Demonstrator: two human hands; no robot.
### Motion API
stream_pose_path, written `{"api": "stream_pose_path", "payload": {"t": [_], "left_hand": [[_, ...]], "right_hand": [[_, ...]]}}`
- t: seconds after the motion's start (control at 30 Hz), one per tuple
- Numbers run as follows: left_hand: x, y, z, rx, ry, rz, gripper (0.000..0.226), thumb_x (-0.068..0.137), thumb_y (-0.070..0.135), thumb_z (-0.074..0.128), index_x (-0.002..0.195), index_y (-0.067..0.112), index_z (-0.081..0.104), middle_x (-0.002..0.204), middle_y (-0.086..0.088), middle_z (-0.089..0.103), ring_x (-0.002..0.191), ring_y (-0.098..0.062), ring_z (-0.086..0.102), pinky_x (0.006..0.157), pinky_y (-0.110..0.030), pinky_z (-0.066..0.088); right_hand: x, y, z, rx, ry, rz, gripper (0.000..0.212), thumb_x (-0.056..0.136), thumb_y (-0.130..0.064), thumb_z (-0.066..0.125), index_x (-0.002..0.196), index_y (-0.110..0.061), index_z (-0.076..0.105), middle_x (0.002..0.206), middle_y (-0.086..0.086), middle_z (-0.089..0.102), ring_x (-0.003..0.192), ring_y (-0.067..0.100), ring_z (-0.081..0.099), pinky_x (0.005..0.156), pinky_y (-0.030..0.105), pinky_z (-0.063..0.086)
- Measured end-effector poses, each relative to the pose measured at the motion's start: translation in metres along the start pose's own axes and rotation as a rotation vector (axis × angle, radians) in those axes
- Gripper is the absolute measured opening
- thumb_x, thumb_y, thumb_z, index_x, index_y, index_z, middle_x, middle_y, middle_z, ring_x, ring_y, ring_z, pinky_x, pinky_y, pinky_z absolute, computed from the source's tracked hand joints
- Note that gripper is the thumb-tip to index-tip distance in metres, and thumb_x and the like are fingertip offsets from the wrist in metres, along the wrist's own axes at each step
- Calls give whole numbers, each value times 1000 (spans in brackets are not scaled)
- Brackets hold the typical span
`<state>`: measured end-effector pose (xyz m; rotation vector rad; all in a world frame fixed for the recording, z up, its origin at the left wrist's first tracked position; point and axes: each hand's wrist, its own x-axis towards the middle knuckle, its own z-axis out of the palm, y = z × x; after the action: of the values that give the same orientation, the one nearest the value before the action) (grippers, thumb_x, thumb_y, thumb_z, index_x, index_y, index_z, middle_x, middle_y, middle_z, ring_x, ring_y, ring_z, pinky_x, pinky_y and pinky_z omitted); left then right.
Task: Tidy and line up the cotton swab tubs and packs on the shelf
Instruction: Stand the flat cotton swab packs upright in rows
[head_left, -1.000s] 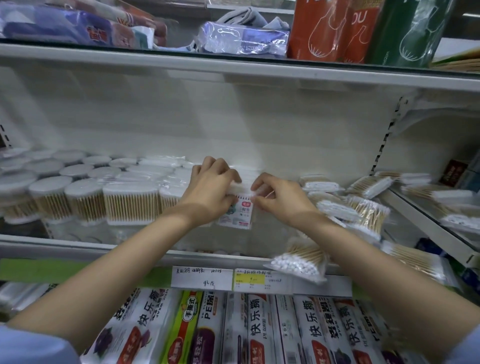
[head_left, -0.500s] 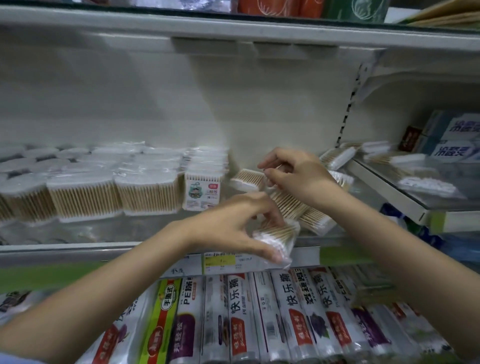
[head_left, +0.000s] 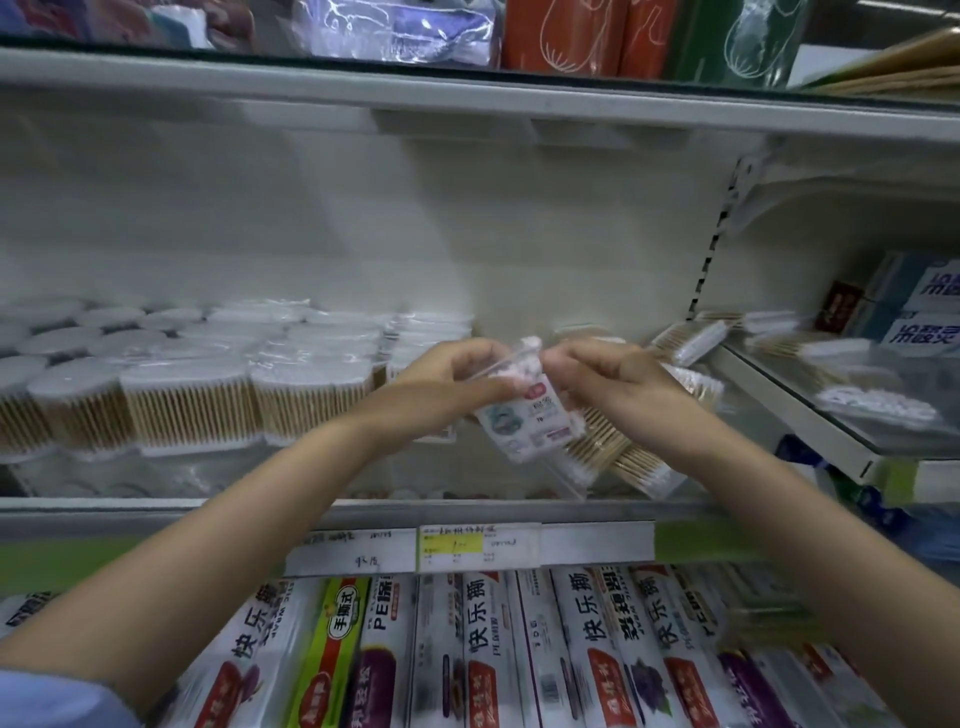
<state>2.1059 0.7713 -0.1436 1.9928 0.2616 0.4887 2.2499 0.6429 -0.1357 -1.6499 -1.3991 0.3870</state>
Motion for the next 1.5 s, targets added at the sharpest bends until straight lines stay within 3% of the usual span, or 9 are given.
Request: {"api": "stream_pose_path", "payload": {"t": [0.17,0.3,0.5,0.73,0.87,1.0,1.17,1.37,1.5], "left_hand": [[2,0,3,-245,229,29,29,79,38,61,93,11,61,80,-1,72,75,-17,70,65,-27,57],[-1,-2,1,-290,273,19,53,73,55,54,94,7,60,77,-2,72,74,-19,70,72,-37,54],[-2,-1,2,-306,272,28,70,74,57,48,104,-6,57,76,-5,71,69,-17,69,60,-25,55],[-2,0,7,-130,687,74,18,87,37,58,82,21,52,72,2,54,63,-12,52,59,-24,43],[-10,6,19,-66,446,134,31,75,40,67,90,15,59,81,4,64,75,-6,61,66,-20,52],[-7,-2,16,-15,386,87,19,80,28,69,93,21,57,83,12,62,82,-3,61,77,-15,49],[-5,-10,6,-113,350,-13,16,92,25,55,90,13,64,68,11,58,58,-1,50,63,-19,41],[-3,-18,2,-220,318,-56,18,93,22,55,99,8,65,91,-13,56,81,-22,49,76,-35,41],[-3,-21,3,-252,307,-60,10,94,16,53,91,9,60,75,-5,49,69,-14,47,65,-21,40]], "right_hand": [[0,-4,10,277,24,28,12,82,-5,66,92,-11,62,95,8,72,89,22,68,80,31,56],[-4,-3,16,428,21,94,12,85,-6,62,96,-9,59,100,12,72,98,34,66,91,52,48],[-4,-4,20,472,9,123,23,83,-9,64,105,-6,58,104,12,71,104,37,64,96,64,41],[-3,-1,21,343,163,50,13,84,-9,66,88,-12,54,100,17,68,96,29,66,94,49,50],[0,-2,23,228,235,-72,24,81,-13,70,76,-21,48,74,1,54,74,14,55,72,29,50],[-3,-5,22,189,99,-109,12,82,-11,69,92,-13,63,91,6,62,85,12,59,78,29,53],[-2,-3,21,181,229,-80,9,85,-12,66,87,-19,62,84,-3,59,76,4,55,67,16,49],[2,2,21,235,246,16,19,80,-13,72,77,-18,54,82,2,65,81,20,63,83,43,53],[2,3,21,215,252,-4,21,79,-11,72,75,-17,53,78,0,63,78,18,62,80,44,53]]}}
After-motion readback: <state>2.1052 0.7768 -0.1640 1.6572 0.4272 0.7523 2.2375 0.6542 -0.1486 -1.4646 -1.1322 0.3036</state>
